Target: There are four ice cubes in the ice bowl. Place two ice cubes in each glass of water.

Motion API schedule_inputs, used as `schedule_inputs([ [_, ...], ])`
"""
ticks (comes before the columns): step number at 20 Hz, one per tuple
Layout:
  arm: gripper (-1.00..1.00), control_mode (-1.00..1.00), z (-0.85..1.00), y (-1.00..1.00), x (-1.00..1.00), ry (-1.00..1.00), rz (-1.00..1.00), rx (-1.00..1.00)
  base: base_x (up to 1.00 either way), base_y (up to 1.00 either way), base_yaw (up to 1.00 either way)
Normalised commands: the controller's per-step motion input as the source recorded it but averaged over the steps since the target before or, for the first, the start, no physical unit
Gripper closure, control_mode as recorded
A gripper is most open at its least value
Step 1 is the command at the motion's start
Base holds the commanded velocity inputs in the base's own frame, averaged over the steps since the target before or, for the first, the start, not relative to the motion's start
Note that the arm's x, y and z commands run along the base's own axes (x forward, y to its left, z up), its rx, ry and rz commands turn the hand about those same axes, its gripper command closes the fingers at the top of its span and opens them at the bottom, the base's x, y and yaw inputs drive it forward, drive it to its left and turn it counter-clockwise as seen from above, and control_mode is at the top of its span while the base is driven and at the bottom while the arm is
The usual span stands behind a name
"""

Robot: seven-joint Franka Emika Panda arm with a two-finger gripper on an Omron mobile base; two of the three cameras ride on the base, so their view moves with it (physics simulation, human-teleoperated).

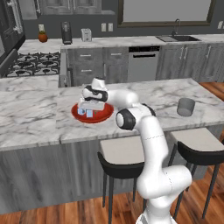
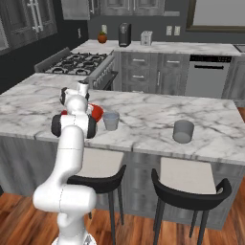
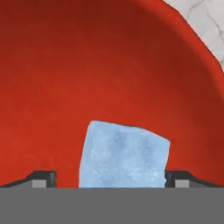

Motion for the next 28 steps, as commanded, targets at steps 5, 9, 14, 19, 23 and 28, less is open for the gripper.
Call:
schedule_inputs([
  [5, -1.0, -1.0, -0.21, 0.09, 0.18, 0.0, -0.04, 0.0, 0.0, 0.0, 0.0],
  [9, -1.0, -1.0, -0.24, 0.0, 0.02, 0.04, -0.05, 0.0, 0.0, 0.0, 0.0],
  [14, -1.0, -1.0, -0.29, 0.0, 0.0, 0.02, -0.05, 0.0, 0.0, 0.0, 0.0],
  [19, -1.0, -1.0, -0.33, 0.0, 0.04, 0.0, -0.04, 0.0, 0.0, 0.0, 0.0],
  [23, -1.0, -1.0, -0.15, 0.0, -0.1, 0.01, -0.04, 0.0, 0.0, 0.0, 0.0],
  [28, -1.0, -1.0, -0.05, 0.21, -0.29, 0.01, -0.09, -0.02, 0.0, 0.0, 0.0],
])
